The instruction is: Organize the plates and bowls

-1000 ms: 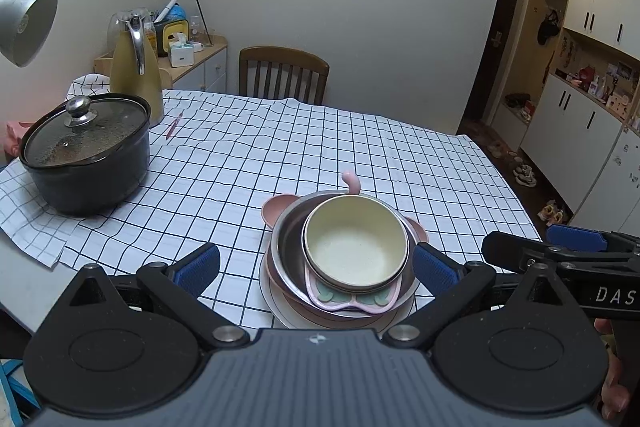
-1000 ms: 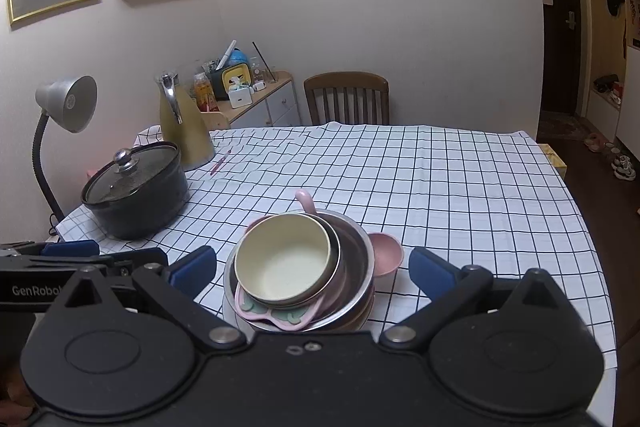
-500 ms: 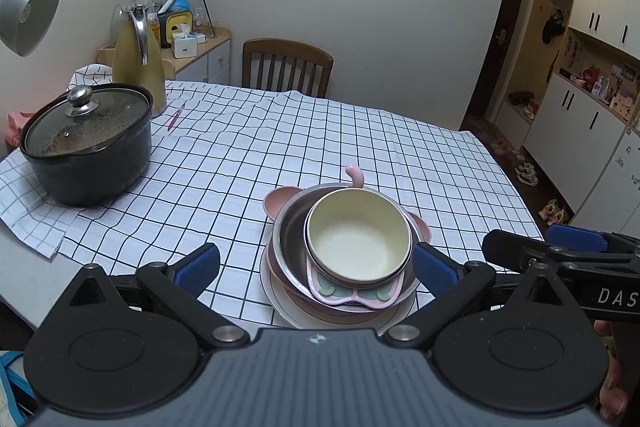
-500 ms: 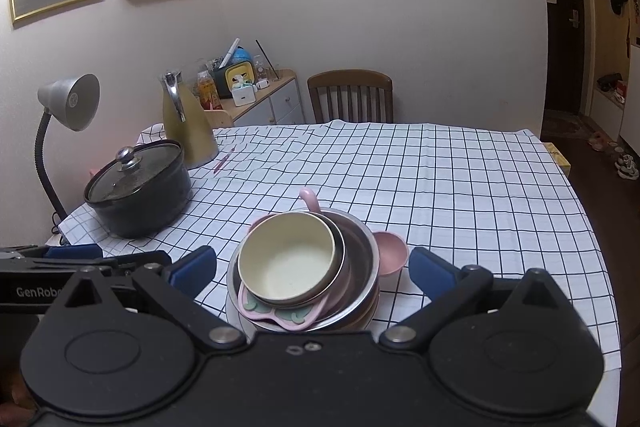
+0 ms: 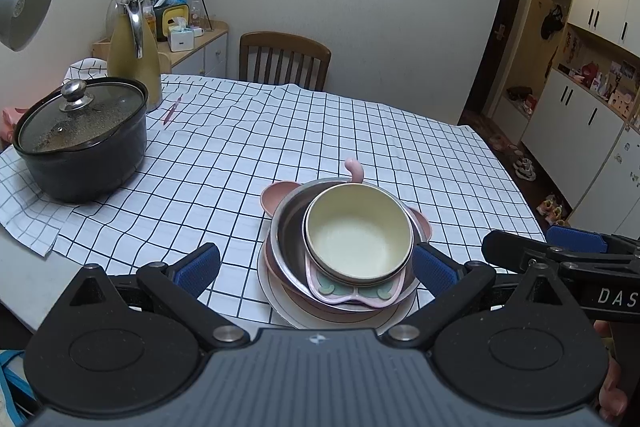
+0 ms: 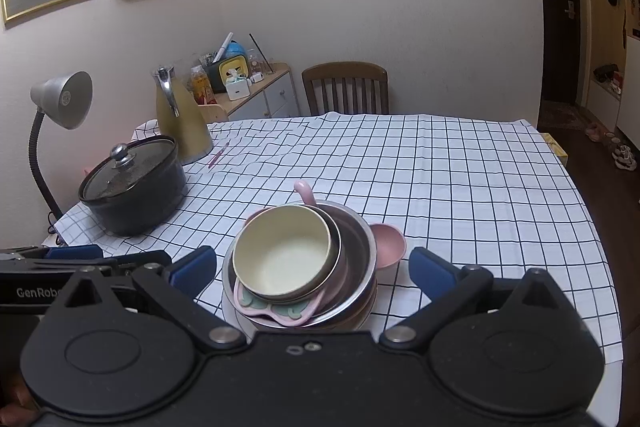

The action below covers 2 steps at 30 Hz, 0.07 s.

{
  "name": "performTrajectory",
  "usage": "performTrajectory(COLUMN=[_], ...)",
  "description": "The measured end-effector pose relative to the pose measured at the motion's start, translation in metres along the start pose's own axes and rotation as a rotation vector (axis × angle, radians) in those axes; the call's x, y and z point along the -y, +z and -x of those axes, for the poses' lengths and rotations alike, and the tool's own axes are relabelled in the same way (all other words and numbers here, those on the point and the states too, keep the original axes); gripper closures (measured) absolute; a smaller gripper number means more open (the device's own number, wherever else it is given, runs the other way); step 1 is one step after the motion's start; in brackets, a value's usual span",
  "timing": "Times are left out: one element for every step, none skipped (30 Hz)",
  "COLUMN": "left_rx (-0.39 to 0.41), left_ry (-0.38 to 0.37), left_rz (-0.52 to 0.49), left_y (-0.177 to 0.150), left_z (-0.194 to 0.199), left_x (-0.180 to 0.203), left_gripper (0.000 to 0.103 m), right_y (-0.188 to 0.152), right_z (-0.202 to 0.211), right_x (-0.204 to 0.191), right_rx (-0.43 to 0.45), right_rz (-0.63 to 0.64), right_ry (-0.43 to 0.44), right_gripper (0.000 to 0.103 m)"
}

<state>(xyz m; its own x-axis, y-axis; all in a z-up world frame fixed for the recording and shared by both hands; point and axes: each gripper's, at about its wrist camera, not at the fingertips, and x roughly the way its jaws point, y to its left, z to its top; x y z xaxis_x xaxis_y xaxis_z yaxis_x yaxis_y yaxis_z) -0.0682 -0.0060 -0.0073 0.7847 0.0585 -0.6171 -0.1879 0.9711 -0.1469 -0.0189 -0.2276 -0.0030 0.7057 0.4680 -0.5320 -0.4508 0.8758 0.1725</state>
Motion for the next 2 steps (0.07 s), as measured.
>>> performTrajectory(left_rx=[-0.002,-0.004], left_ry=[0.000,0.000], left_rz=[0.001,0.002], left_y=[0.0004,0.0008], left_z=[-0.0013,-0.0025], left_x=[-0.0004,-0.0008], left_gripper=[0.000,0.000], right_y=[0.0003,0.0004], right_z=[-0.0008,-0.0018], right_x=[-0.0002,-0.0003], right_rx=[-0.001,-0.003], right_rz=[0.000,0.001], right_ry=[-0.001,-0.001], right_gripper=[0.000,0.000])
